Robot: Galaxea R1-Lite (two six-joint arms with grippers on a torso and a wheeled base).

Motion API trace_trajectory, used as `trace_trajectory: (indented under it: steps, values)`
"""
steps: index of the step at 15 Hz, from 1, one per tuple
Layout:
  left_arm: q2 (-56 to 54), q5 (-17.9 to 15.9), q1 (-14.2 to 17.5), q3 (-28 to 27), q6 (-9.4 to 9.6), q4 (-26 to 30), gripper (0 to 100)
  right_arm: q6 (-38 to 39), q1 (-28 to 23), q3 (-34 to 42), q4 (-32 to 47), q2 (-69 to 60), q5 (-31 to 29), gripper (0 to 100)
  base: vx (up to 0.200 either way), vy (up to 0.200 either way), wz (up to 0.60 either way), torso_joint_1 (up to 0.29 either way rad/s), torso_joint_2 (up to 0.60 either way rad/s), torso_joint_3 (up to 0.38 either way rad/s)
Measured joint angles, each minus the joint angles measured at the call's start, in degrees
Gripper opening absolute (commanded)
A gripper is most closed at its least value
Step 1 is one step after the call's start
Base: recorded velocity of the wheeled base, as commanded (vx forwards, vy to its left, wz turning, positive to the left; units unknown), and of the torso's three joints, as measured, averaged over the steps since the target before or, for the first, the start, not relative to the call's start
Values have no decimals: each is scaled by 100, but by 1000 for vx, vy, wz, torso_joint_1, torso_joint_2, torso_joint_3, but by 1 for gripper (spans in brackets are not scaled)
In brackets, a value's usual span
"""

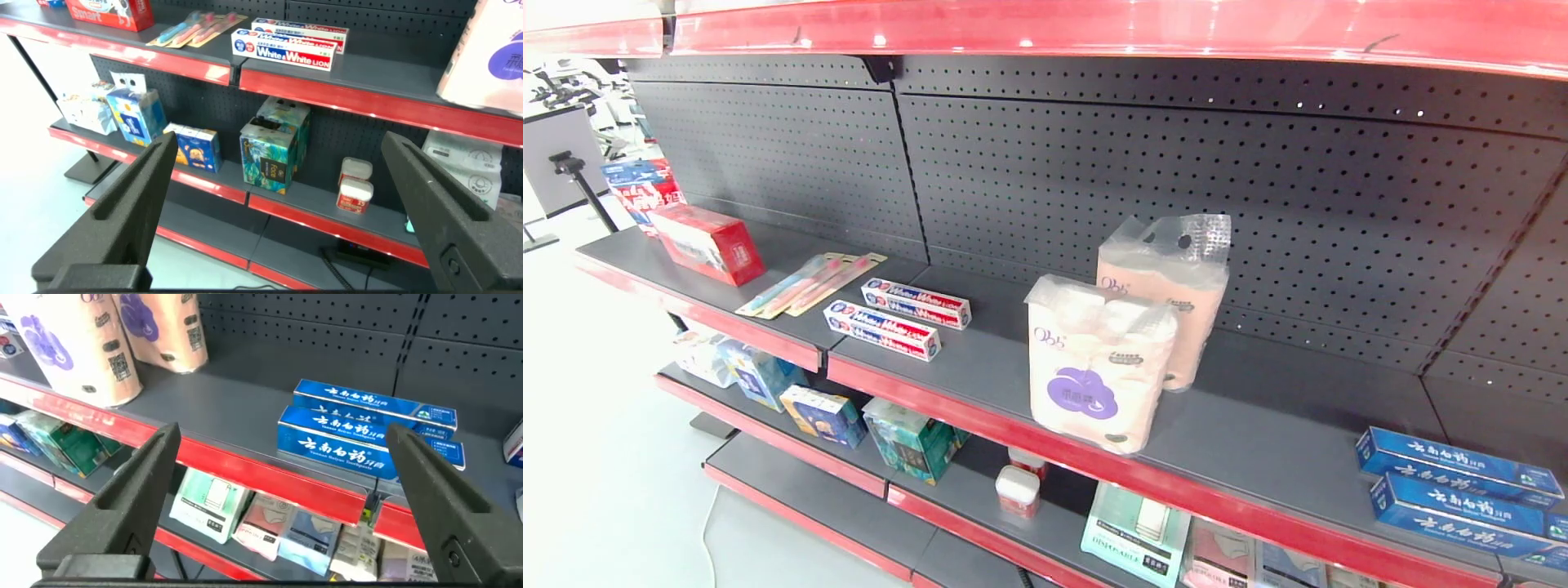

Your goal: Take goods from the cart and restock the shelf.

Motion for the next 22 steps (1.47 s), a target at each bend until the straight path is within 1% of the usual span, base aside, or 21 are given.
trace_trajectory:
  steps: [1, 16, 22]
  values:
    - [-2, 2, 0, 0, 0, 0, 100, -2, 0, 0, -2, 0, -2, 100, 0, 0, 0, 0, 0, 0]
    - [10, 5, 0, 0, -9, 0, 100, -10, 2, 0, 5, 0, 1, 100, 0, 0, -600, 4, 1, 1]
    - [7, -13, -5, 0, 2, -2, 100, -2, -2, 2, 2, 0, 4, 100, 0, 0, 0, 0, 0, 0]
